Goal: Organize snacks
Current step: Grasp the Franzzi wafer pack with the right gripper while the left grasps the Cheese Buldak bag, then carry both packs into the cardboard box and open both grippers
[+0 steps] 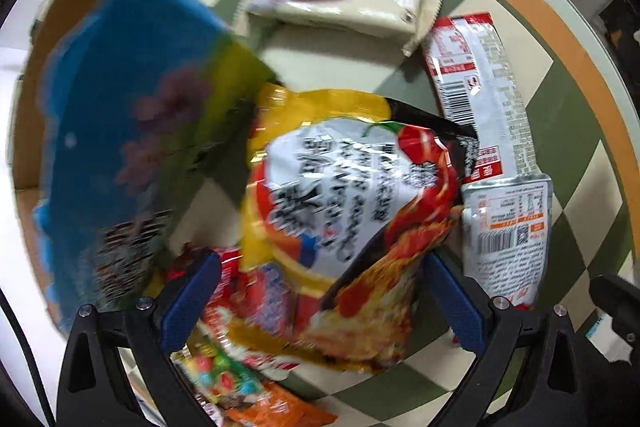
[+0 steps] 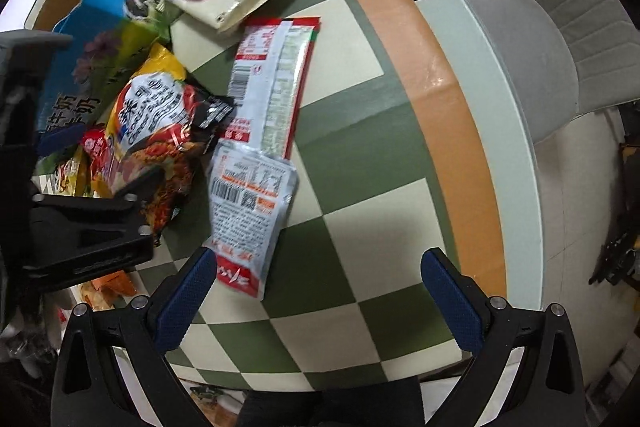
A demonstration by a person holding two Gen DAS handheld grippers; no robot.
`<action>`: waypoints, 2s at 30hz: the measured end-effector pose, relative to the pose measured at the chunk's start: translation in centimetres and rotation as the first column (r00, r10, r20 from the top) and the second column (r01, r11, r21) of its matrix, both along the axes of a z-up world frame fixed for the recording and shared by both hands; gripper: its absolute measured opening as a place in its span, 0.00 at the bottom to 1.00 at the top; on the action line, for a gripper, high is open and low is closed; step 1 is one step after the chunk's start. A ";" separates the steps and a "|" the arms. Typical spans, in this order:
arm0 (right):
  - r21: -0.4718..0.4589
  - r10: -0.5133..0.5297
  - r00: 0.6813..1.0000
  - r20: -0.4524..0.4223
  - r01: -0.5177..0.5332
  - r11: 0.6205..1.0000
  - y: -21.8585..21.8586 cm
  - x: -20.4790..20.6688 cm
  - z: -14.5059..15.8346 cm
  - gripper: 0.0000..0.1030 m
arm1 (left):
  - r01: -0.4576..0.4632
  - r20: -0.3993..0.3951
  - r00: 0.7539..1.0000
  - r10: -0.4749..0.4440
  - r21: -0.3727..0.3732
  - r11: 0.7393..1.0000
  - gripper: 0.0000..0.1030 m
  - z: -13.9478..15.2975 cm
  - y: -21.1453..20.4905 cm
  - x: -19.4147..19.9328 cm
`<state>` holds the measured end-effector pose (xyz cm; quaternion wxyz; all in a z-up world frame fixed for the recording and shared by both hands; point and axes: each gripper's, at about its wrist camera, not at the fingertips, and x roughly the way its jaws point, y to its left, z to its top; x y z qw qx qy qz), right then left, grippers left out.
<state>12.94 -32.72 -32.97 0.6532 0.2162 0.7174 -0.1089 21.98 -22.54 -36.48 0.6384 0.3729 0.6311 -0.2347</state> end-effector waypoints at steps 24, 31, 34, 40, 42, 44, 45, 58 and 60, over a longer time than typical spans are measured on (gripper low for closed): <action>-0.136 0.548 0.836 -0.008 -0.544 0.828 1.7 21.3 -2.4 0.98 | -0.726 -0.066 0.688 0.723 -0.062 0.685 0.78 -0.3 8.6 -1.5; -0.078 0.531 0.845 -0.062 -0.535 0.841 3.5 23.2 -6.0 0.65 | -0.733 -0.064 0.680 0.730 -0.069 0.677 0.76 0.8 7.6 -1.7; -0.098 0.498 0.866 -0.055 -0.501 0.860 3.0 22.7 -5.7 0.64 | -0.739 -0.078 0.673 0.735 -0.077 0.669 0.75 1.5 8.1 -1.9; -0.094 0.443 0.895 -0.059 -0.447 0.890 2.4 19.3 -4.8 0.64 | -0.742 -0.097 0.670 0.736 -0.103 0.662 0.73 3.9 8.9 -2.7; -0.095 0.440 0.897 -0.044 -0.443 0.892 2.2 17.4 -4.3 0.63 | -0.741 -0.100 0.672 0.734 -0.113 0.662 0.72 4.9 9.3 -2.9; -0.085 0.426 0.905 -0.026 -0.426 0.901 2.0 15.4 -3.2 0.64 | -0.737 -0.101 0.676 0.730 -0.126 0.664 0.72 6.0 9.5 -3.1; -0.074 0.417 0.909 -0.016 -0.417 0.906 1.8 14.6 -2.8 0.63 | -0.736 -0.104 0.676 0.729 -0.131 0.664 0.72 6.4 9.6 -3.2; 0.078 0.321 0.943 0.094 -0.328 0.941 2.3 10.4 4.2 0.63 | -0.760 -0.121 0.636 0.762 -0.267 0.592 0.72 17.7 13.0 -2.6; 0.093 0.314 0.940 0.129 -0.327 0.940 2.7 9.9 6.6 0.63 | -0.768 -0.130 0.623 0.771 -0.290 0.572 0.72 19.7 13.4 -1.6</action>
